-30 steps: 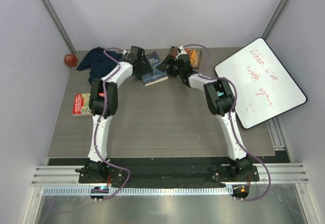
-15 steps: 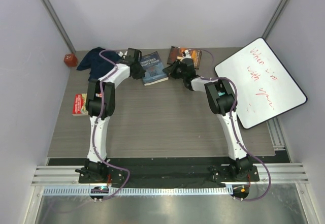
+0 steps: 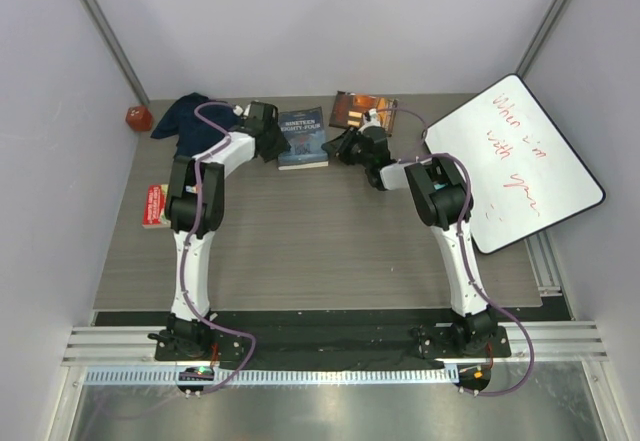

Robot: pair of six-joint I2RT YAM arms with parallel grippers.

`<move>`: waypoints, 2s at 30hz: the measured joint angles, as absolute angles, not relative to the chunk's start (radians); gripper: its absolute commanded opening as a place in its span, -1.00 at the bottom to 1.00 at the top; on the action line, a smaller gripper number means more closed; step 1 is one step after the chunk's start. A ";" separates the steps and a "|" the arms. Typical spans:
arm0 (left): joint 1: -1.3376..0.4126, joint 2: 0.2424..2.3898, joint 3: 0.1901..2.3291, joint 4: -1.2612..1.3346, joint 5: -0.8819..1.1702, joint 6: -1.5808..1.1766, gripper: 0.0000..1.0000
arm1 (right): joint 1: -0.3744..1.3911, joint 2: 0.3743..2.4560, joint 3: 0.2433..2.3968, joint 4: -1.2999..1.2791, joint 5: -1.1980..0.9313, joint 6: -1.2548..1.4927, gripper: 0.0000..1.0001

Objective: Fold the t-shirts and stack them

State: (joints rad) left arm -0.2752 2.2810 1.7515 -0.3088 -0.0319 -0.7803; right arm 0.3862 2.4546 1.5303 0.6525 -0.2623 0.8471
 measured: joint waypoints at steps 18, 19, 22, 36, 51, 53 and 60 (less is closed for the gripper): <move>-0.277 2.279 1.751 -0.316 0.002 -0.741 -0.01 | 0.395 2.455 1.629 0.480 -0.350 0.766 -0.27; -0.275 2.283 1.756 -0.323 0.007 -0.739 -0.08 | 0.395 2.459 1.637 0.477 -0.351 0.767 -0.26; -0.259 2.298 1.784 -0.357 0.042 -0.733 -0.18 | 0.393 2.473 1.663 0.468 -0.356 0.772 -0.25; -0.175 2.311 1.732 -0.238 0.324 -0.824 -0.05 | 0.352 2.518 1.680 0.538 -0.466 0.888 -0.24; -0.185 2.449 1.724 0.062 0.770 -1.050 -0.20 | 0.319 2.556 1.688 0.609 -0.619 1.000 -0.24; -0.185 2.453 1.723 0.047 0.791 -1.051 -0.47 | 0.318 2.559 1.692 0.609 -0.621 1.002 -0.24; -0.187 2.450 1.716 -0.006 0.797 -1.026 -1.00 | 0.318 2.560 1.684 0.618 -0.635 1.002 -0.23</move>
